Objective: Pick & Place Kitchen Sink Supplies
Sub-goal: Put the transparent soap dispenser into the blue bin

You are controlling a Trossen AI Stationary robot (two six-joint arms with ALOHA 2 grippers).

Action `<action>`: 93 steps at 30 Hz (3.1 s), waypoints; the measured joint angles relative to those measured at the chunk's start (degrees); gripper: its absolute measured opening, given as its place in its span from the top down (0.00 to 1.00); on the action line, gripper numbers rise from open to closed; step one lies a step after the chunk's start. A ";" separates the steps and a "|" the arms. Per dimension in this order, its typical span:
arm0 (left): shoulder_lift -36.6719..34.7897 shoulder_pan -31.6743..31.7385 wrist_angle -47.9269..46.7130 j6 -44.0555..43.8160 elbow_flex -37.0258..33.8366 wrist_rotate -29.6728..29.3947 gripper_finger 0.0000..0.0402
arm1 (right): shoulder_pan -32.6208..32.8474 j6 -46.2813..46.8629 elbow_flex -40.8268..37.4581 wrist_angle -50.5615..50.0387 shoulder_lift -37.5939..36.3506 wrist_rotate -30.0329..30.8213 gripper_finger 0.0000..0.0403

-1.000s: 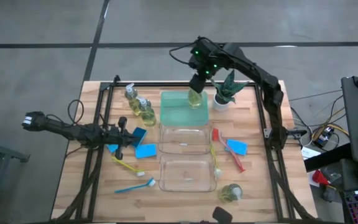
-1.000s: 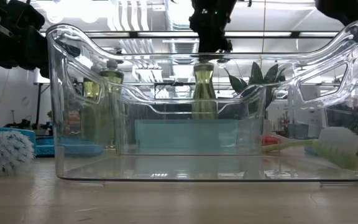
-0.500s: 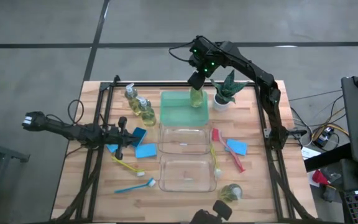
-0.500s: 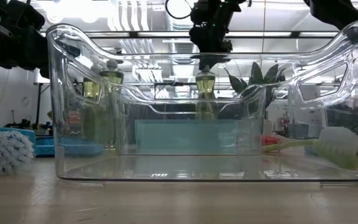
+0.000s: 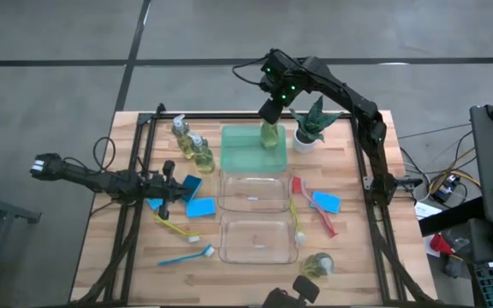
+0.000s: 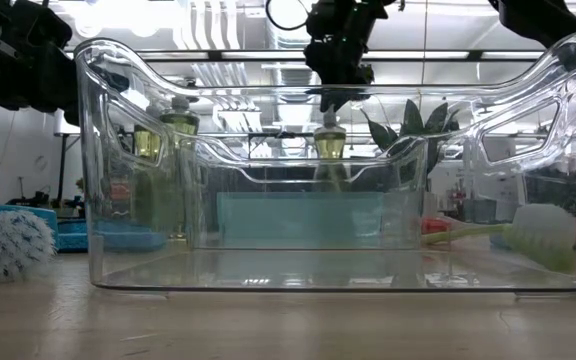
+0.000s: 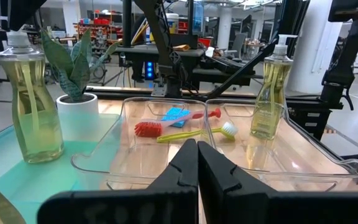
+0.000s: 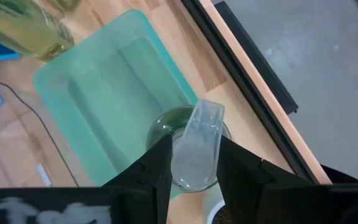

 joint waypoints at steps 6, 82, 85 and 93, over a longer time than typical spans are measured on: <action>0.00 -0.02 -0.02 -0.02 -0.02 -0.01 1.00 | 0.00 -1.93 -0.06 -0.86 -0.36 0.03 0.75; 0.02 -0.02 -0.42 -0.02 0.00 -0.01 1.00 | 63.11 56.88 -21.55 -9.77 -21.64 -3.77 0.47; 0.01 0.00 -0.44 -0.01 -0.01 -0.01 1.00 | 63.89 60.52 -23.07 -9.81 -21.66 -6.32 0.47; 0.01 -0.01 -0.45 0.01 -0.02 -0.01 1.00 | 65.52 65.31 -25.25 -9.72 -21.66 -7.60 0.47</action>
